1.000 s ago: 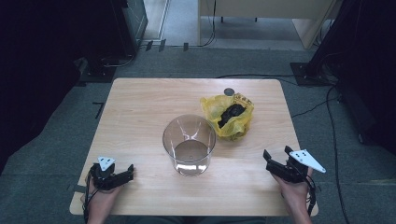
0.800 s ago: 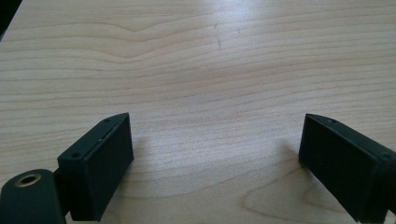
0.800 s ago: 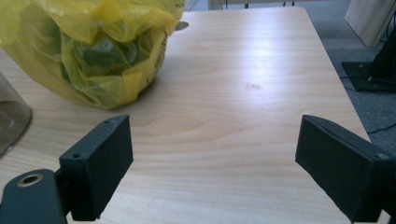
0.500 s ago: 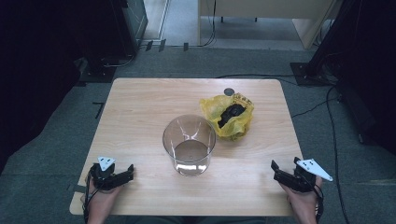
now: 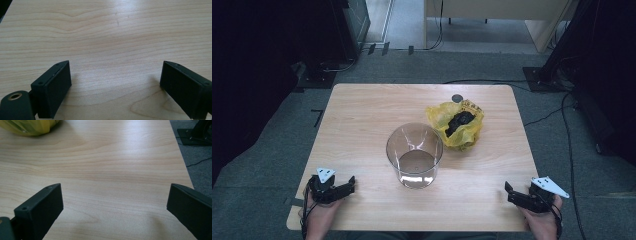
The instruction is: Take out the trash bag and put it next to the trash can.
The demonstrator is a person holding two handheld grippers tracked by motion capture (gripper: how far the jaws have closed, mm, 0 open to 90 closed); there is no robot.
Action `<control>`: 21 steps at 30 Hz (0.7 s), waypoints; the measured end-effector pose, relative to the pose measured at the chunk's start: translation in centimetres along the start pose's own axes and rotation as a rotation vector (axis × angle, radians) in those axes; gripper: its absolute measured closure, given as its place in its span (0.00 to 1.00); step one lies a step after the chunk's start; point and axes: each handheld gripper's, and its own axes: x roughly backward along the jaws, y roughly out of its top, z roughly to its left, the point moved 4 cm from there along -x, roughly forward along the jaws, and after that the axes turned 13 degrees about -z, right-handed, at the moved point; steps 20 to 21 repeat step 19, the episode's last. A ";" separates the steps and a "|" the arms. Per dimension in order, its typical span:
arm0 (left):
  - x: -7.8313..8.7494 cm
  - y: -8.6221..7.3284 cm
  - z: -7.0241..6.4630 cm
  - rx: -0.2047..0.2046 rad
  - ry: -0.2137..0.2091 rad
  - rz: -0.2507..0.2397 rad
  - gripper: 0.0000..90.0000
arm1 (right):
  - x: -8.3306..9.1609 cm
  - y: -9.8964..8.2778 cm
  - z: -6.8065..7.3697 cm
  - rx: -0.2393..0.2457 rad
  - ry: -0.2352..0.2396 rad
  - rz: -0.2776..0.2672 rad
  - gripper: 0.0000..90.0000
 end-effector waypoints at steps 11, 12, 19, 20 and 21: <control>0.0 0.0 0.0 0.001 0.001 0.000 0.10 | -0.8 -0.4 0.0 0.016 -0.043 0.099 0.00; 0.0 0.0 0.0 0.000 0.000 -0.001 0.10 | -0.8 -0.4 0.0 0.019 -0.039 0.107 0.00; 0.0 0.0 0.0 -0.002 -0.001 0.000 0.10 | -0.9 -0.5 -0.1 0.001 -0.044 0.119 0.00; 0.0 0.0 0.0 -0.002 -0.001 0.000 0.10 | -0.9 -0.5 -0.1 0.001 -0.044 0.119 0.00; 0.0 0.0 0.0 -0.002 -0.001 0.000 0.10 | -0.9 -0.5 -0.1 0.001 -0.044 0.119 0.00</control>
